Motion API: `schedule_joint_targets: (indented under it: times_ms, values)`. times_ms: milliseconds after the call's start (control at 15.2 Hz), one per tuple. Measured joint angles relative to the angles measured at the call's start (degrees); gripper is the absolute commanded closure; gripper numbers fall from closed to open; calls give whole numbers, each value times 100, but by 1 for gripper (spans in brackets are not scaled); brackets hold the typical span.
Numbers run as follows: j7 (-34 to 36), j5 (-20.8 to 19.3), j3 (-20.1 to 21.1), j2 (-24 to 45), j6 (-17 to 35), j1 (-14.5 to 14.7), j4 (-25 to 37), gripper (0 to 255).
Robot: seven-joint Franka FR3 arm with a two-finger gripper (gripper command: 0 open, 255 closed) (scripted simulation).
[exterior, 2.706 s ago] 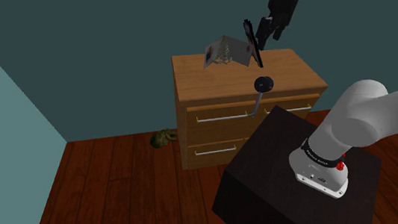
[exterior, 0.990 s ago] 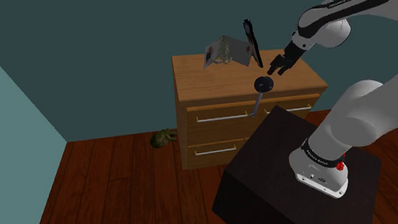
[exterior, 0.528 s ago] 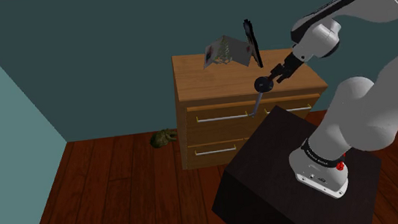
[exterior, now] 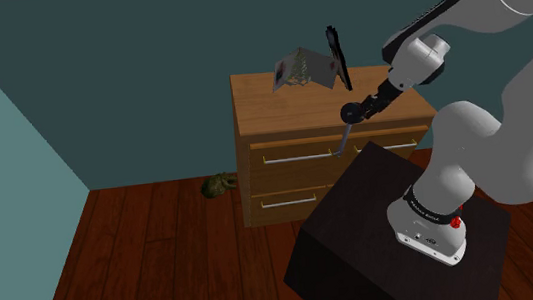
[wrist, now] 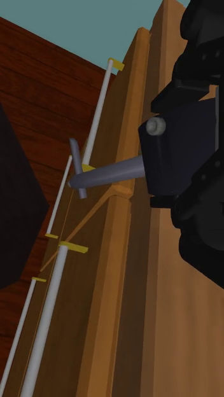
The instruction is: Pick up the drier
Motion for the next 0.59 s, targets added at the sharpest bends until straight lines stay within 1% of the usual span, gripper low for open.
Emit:
schedule_joint_targets:
  times_ms: [594]
  values:
    - [20,-37,-63,-30,22,60,0,255]
